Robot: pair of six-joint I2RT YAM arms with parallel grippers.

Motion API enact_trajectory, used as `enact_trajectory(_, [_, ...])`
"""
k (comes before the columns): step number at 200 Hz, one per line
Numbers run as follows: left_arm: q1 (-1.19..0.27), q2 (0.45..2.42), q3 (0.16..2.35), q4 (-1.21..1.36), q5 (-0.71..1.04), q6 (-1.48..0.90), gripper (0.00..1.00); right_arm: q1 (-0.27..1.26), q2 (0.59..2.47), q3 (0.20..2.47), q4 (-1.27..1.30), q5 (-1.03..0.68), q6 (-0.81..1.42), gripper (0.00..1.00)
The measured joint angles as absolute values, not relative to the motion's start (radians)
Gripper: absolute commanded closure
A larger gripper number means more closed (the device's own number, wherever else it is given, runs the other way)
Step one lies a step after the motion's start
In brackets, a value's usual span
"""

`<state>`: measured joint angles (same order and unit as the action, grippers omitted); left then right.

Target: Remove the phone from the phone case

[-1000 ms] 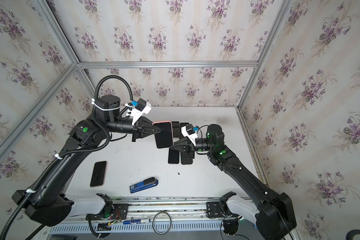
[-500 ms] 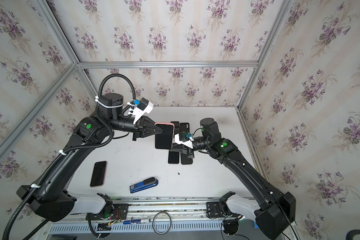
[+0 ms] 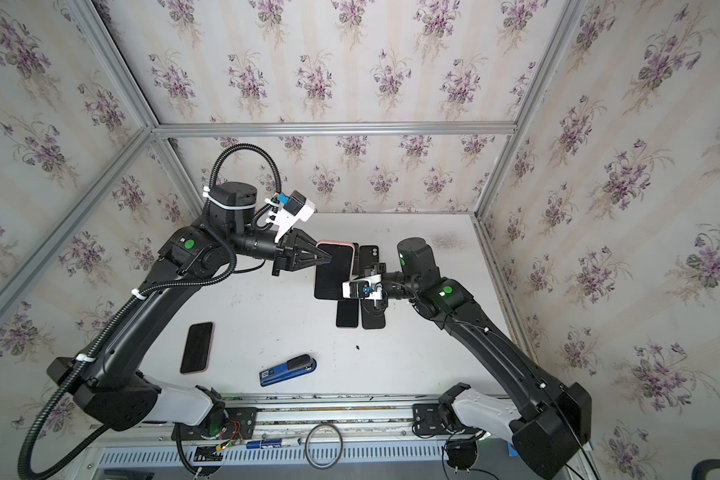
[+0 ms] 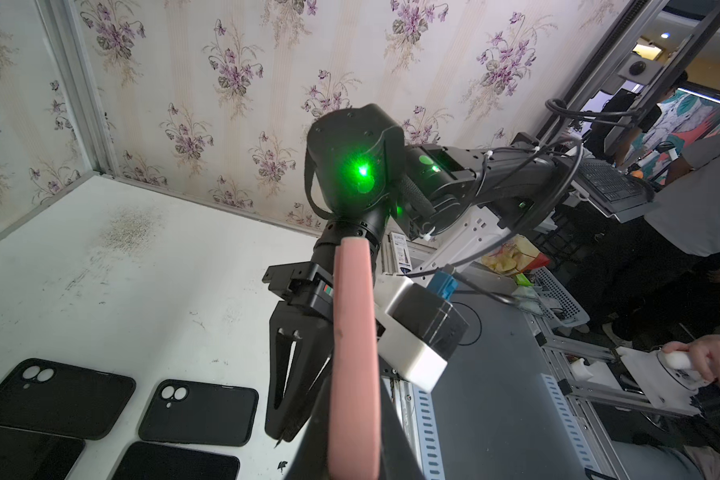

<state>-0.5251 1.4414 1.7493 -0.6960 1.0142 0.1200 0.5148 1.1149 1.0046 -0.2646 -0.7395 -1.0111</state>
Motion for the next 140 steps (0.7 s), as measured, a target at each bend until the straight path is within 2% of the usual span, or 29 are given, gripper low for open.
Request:
enact_trajectory(21, [-0.525, 1.438, 1.75, -0.696, 1.013, 0.116, 1.0, 0.515, 1.051, 0.888, -0.127, -0.657, -0.961, 0.62])
enact_trajectory(56, [-0.525, 1.429, 1.75, -0.694, 1.005, 0.097, 1.0, 0.515, 0.948, 0.749, 0.056, -0.566, -0.81, 0.5])
enact_trajectory(94, [-0.525, 1.412, 1.704, -0.622, 0.973, -0.001, 1.0, 0.514, 0.836, 0.659, 0.2, -0.492, -0.528, 0.44])
enact_trajectory(140, [-0.524, 1.371, 1.621, -0.421, 0.903, -0.264, 1.0, 0.514, 0.748, 0.67, 0.239, -0.461, -0.098, 0.43])
